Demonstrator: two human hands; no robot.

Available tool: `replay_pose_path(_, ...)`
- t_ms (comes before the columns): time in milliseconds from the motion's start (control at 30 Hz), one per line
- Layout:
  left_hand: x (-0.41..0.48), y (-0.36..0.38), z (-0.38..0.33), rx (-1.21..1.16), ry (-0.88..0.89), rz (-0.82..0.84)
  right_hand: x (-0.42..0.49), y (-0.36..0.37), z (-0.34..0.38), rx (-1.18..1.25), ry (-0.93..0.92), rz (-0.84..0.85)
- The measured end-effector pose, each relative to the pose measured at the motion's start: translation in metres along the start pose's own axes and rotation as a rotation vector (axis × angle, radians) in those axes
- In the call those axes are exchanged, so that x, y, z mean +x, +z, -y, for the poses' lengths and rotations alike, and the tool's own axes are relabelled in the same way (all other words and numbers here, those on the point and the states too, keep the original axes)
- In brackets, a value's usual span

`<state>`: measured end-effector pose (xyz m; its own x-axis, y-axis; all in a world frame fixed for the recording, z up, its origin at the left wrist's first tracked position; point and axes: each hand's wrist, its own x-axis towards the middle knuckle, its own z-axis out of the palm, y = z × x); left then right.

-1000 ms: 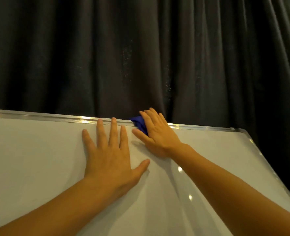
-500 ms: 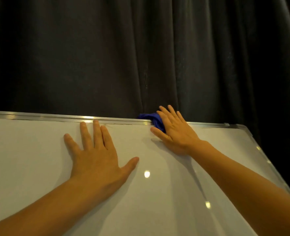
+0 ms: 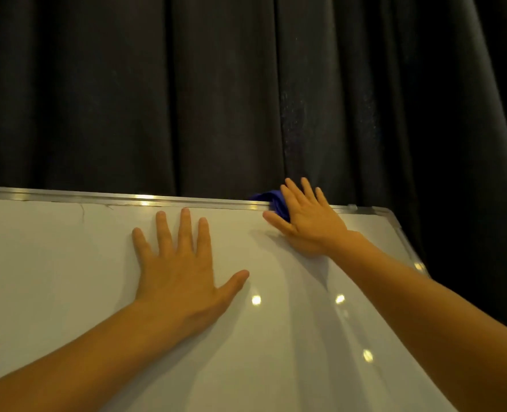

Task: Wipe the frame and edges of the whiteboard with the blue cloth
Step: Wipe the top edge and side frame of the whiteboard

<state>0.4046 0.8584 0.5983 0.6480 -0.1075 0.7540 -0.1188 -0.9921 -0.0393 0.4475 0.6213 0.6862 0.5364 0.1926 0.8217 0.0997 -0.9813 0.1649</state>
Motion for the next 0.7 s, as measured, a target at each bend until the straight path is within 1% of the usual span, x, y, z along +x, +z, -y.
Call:
replay_pose_path(67, -0.001, 0.001, -0.006, -0.003, -0.013, -0.009, 0.001, 0.001, 0.004, 0.019, 0.045, -0.017)
replay_pose_path(133, -0.001, 0.000, -0.009, 0.014, -0.045, -0.022, 0.004, 0.008, 0.035, 0.104, -0.035, -0.060)
replay_pose_path(200, 0.000, 0.000, -0.010, 0.024, -0.075, -0.031, 0.001, 0.016, 0.063, 0.134, -0.139, -0.081)
replay_pose_path(233, 0.000, 0.003, -0.009, 0.028, -0.077, -0.033, -0.002, 0.021, 0.065, 0.141, -0.157, -0.088)
replay_pose_path(300, 0.000, 0.006, -0.004, 0.016, -0.062, -0.035, -0.005, 0.024, 0.043, 0.145, -0.152, -0.128)
replay_pose_path(367, -0.001, 0.008, 0.000, -0.006, -0.039, -0.042, -0.010, 0.022, -0.003, 0.139, -0.063, -0.135)
replay_pose_path(433, 0.000, 0.008, 0.002, 0.000, -0.041, -0.061, -0.017, 0.018, -0.045, 0.112, 0.109, -0.080)
replay_pose_path(500, 0.002, 0.009, -0.005, -0.001, -0.040, -0.072, -0.022, 0.016, -0.056, 0.088, 0.225, -0.036)
replay_pose_path(533, 0.004, 0.009, -0.012, -0.003, -0.034, -0.074, -0.019, 0.018, -0.047, 0.109, 0.217, -0.030)
replay_pose_path(633, 0.010, 0.006, -0.050, 0.010, -0.021, -0.045, -0.011, 0.028, -0.005, 0.201, 0.032, -0.034)
replay_pose_path(700, 0.014, 0.006, -0.071, 0.019, -0.013, -0.036, -0.013, 0.028, -0.014, 0.175, -0.025, -0.058)
